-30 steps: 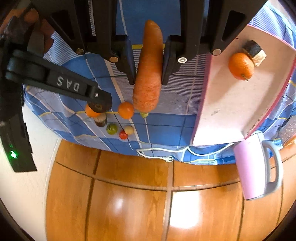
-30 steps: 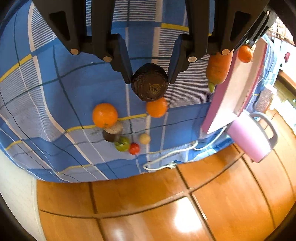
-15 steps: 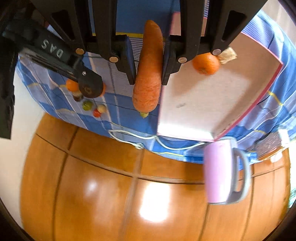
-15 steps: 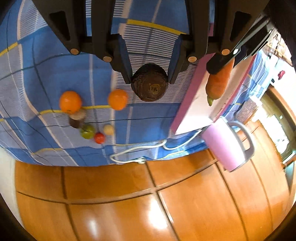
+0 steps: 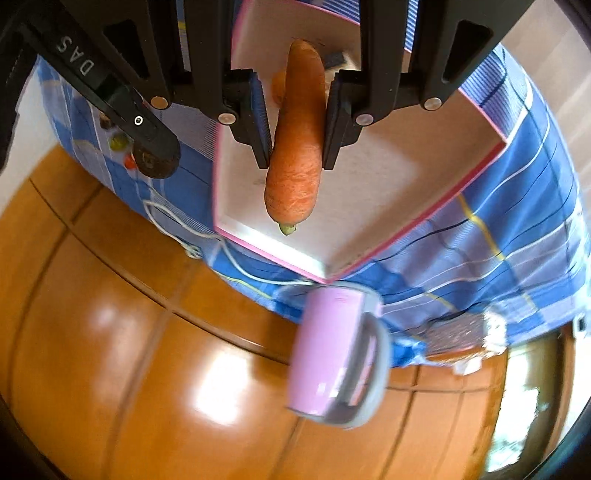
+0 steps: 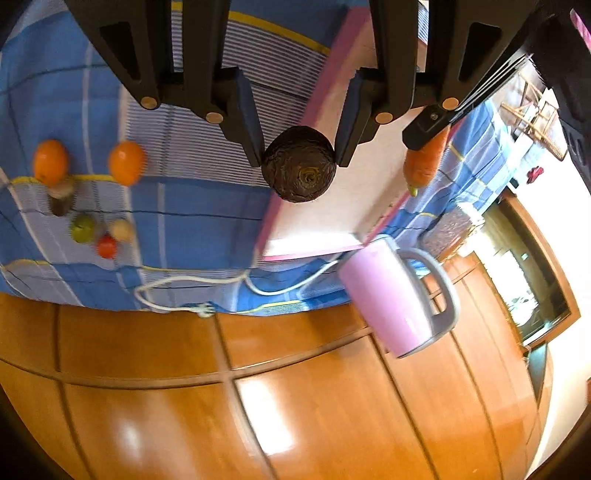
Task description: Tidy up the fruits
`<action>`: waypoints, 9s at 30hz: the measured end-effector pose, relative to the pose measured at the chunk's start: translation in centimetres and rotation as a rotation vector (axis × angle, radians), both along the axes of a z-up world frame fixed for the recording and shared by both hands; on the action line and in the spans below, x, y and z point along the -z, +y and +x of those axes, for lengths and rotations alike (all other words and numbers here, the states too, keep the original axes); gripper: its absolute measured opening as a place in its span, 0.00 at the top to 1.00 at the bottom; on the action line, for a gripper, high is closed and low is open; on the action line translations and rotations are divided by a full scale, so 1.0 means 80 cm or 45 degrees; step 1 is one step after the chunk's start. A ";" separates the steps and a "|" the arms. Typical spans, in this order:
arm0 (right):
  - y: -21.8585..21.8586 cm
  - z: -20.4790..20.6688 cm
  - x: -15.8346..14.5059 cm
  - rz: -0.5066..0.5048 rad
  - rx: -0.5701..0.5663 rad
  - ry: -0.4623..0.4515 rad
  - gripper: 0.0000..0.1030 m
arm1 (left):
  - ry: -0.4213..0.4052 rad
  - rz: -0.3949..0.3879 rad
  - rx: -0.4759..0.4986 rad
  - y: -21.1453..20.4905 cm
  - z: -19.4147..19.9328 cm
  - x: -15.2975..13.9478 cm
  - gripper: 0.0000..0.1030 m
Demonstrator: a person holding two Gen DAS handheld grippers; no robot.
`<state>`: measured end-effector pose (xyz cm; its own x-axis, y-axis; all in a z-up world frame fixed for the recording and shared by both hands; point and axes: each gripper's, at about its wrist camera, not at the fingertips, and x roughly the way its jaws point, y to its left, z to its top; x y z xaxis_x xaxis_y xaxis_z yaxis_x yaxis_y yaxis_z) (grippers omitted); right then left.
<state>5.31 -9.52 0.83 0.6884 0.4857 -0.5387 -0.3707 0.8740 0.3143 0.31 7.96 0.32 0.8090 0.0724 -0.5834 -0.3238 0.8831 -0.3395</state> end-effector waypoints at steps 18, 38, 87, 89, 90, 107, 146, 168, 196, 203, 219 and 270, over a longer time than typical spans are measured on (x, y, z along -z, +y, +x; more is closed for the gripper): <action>0.049 0.008 0.004 -0.049 -0.103 0.016 0.60 | 0.035 -0.083 -0.148 0.036 0.006 0.014 0.68; -0.036 -0.014 0.007 -0.147 0.117 0.045 0.60 | 0.021 0.102 0.111 -0.028 0.017 0.005 0.59; -0.221 0.041 0.053 -0.016 0.790 0.327 0.53 | 0.115 0.162 0.784 -0.200 0.081 0.030 0.52; -0.221 0.046 0.054 -0.026 0.786 0.333 0.53 | 0.119 0.148 0.806 -0.204 0.087 0.031 0.51; -0.220 0.048 0.055 -0.025 0.782 0.337 0.53 | 0.121 0.149 0.812 -0.207 0.091 0.031 0.51; -0.216 0.066 0.060 -0.040 0.736 0.335 0.57 | 0.217 0.088 0.864 -0.237 0.153 0.062 0.53; -0.172 0.049 0.063 -0.215 0.612 0.311 0.62 | 0.178 0.106 0.677 -0.182 0.075 0.068 0.68; -0.152 0.045 0.063 -0.220 0.530 0.310 0.62 | 0.171 0.194 0.679 -0.190 0.070 0.065 0.70; -0.125 0.003 0.025 -0.106 0.391 0.113 0.62 | -0.043 0.228 0.553 -0.159 0.016 0.019 0.70; -0.116 -0.005 0.017 -0.098 0.342 0.051 0.62 | -0.054 0.195 0.496 -0.141 0.014 0.013 0.70; -0.078 -0.019 -0.010 0.006 0.183 -0.084 0.62 | -0.124 0.167 0.315 -0.093 0.001 -0.010 0.70; 0.029 -0.004 -0.003 -0.091 -0.009 0.000 0.54 | -0.022 -0.046 -0.193 0.032 0.008 0.010 0.47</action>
